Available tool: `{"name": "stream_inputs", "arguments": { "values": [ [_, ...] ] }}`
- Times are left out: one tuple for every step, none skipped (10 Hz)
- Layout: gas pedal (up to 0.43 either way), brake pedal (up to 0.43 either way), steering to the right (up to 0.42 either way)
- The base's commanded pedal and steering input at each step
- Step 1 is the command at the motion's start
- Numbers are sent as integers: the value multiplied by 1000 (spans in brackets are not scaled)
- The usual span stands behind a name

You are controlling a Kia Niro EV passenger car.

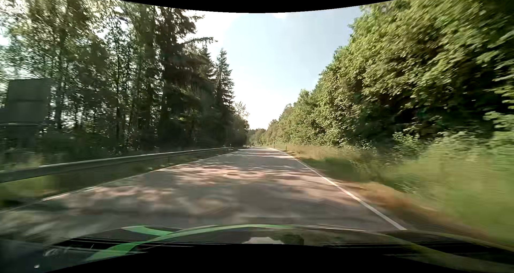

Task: Follow the waypoints while adhering to traffic rules and regulations

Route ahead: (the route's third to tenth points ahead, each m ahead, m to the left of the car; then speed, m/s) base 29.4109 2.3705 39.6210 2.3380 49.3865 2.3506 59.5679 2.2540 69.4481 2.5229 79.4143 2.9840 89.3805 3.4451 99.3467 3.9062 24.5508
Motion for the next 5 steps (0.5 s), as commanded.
{"name": "stream_inputs", "arguments": {
  "values": [
    [409,0,-5],
    [409,0,-4],
    [398,0,-1],
    [378,0,0],
    [370,0,0]
  ]
}}
